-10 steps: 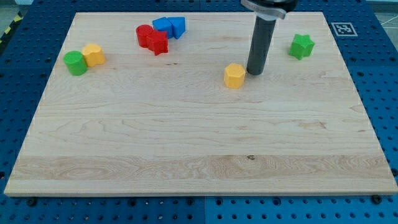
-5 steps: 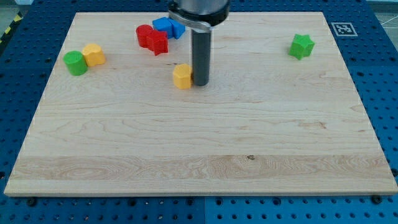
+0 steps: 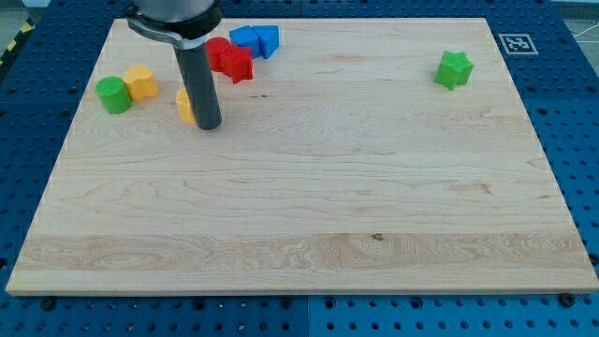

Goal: Move the yellow hexagon towards the center left

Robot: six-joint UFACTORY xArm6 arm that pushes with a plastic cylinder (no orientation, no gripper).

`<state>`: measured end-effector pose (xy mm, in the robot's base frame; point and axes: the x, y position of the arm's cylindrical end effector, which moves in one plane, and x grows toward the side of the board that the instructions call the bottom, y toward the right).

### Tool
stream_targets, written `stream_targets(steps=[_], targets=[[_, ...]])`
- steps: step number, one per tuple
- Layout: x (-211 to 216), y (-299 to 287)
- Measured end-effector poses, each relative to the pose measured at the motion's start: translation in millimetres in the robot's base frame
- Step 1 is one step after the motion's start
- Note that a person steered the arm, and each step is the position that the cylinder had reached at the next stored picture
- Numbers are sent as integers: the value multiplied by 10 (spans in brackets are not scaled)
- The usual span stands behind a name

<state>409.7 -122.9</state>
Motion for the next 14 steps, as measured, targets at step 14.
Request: stream_targets(steps=[14], targets=[[-660,-239]])
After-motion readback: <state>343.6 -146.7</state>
